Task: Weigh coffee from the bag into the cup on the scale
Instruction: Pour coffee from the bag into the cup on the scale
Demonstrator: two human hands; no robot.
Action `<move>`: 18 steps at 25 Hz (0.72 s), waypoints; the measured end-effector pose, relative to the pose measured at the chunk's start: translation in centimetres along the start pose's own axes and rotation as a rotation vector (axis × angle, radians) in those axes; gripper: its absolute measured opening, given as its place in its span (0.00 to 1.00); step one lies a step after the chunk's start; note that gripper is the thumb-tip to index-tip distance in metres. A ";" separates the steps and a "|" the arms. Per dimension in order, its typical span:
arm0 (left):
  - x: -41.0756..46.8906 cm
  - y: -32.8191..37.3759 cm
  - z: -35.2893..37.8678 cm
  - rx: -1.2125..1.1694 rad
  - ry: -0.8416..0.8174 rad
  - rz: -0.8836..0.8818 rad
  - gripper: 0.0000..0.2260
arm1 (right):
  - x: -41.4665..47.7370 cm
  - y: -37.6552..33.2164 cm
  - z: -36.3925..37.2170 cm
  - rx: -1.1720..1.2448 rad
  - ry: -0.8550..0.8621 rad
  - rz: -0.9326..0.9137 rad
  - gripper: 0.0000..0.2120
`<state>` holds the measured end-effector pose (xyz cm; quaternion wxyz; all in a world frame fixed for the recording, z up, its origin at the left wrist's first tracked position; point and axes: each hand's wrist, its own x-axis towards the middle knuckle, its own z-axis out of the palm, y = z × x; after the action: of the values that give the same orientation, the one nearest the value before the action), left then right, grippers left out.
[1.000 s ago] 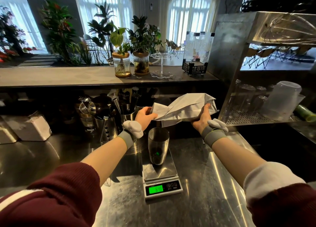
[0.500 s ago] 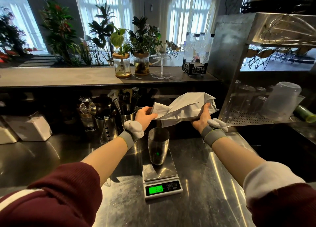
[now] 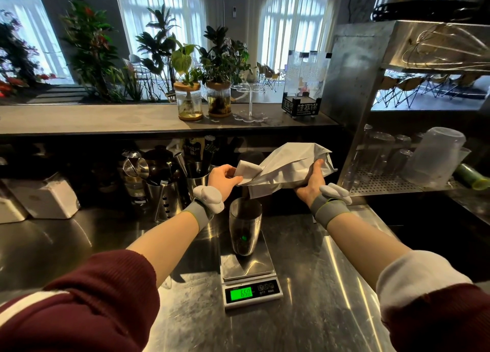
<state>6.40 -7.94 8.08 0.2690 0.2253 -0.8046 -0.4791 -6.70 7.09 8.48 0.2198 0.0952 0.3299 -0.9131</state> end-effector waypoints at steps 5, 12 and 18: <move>0.0 0.0 -0.1 -0.101 -0.064 -0.043 0.15 | 0.0 -0.3 0.1 -0.001 -0.002 -0.017 0.27; 0.0 0.1 0.0 -0.027 -0.010 0.007 0.11 | 0.0 -0.2 -0.1 -0.004 0.013 -0.008 0.29; 0.1 0.2 -0.3 -0.025 -0.039 0.000 0.13 | -0.5 0.0 -0.2 -0.013 0.032 0.005 0.28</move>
<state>6.54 -8.08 8.42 0.2563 0.2126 -0.8037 -0.4931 -6.30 7.36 8.53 0.2174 0.1091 0.3391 -0.9087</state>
